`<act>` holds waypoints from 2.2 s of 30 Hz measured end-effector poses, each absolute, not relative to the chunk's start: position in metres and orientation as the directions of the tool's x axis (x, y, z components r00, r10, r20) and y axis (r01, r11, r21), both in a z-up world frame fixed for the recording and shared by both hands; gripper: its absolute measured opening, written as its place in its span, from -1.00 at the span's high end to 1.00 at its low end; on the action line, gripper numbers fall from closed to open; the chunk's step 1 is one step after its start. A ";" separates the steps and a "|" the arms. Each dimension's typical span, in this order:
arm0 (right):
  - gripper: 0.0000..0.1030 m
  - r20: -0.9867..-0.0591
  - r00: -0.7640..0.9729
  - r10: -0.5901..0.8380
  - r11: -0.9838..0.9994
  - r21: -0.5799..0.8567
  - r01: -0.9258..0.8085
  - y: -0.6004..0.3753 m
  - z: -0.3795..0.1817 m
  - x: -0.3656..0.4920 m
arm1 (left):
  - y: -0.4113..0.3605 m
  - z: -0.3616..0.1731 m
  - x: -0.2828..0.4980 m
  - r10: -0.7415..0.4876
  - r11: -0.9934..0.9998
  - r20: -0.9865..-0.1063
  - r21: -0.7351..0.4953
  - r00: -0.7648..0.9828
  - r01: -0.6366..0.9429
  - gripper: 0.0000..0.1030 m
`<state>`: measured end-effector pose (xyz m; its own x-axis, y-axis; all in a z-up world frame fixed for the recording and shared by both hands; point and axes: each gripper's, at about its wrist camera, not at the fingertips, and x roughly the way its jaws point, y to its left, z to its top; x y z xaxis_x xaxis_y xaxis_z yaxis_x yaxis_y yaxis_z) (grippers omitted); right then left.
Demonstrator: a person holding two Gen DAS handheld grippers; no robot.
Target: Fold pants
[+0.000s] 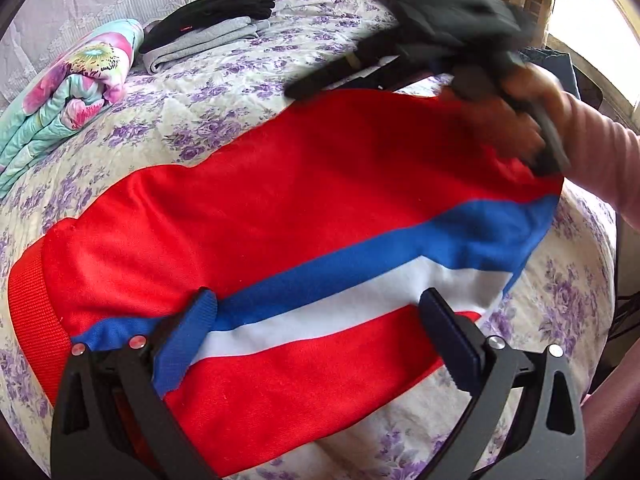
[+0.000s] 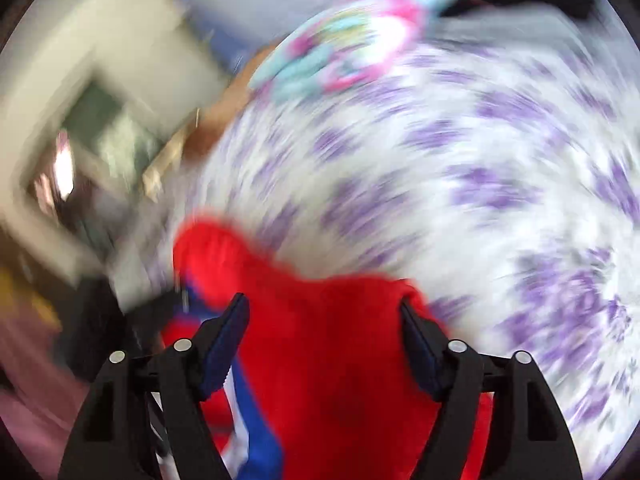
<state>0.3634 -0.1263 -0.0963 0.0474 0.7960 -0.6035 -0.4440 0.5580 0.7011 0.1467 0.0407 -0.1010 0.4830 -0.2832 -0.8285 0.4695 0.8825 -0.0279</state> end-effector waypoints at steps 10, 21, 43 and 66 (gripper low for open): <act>-0.22 -0.477 0.077 0.875 0.451 0.749 -0.485 -0.141 -0.058 0.340 | 0.043 -0.102 0.150 -0.281 0.881 -0.829 -0.022 0.484 0.472 -0.91; 0.42 -0.672 0.353 0.651 0.758 0.542 -0.364 -0.168 -0.074 0.338 | 0.044 -0.104 0.147 -0.257 0.884 -0.829 0.007 0.497 0.468 -0.91; 0.23 -0.770 0.419 0.481 0.856 0.309 -0.414 -0.262 -0.055 0.219 | -0.012 -0.048 0.121 -0.274 0.874 -0.751 0.066 0.600 0.481 -0.91; 0.31 -0.773 0.624 0.111 0.994 0.086 -0.070 -0.379 -0.072 0.253 | -0.056 -0.113 0.139 -0.211 0.911 -0.804 0.044 0.556 0.409 -0.92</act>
